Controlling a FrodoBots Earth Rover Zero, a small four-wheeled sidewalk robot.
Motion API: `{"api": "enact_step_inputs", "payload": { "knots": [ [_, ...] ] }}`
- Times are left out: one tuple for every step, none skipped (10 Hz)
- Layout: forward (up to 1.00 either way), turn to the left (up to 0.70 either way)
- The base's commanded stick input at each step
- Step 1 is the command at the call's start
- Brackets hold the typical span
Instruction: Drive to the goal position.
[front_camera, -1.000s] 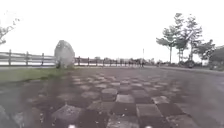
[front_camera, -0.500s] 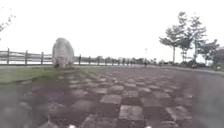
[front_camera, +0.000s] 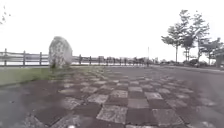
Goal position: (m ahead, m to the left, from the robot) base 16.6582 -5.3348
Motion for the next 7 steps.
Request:
{"api": "enact_step_inputs", "payload": {
  "knots": [
    [1.00, 0.00],
    [1.00, 0.00],
    [1.00, 0.00],
    [1.00, 0.00],
    [1.00, 0.00],
    [1.00, 0.00],
    [1.00, 0.00]
  ]
}}
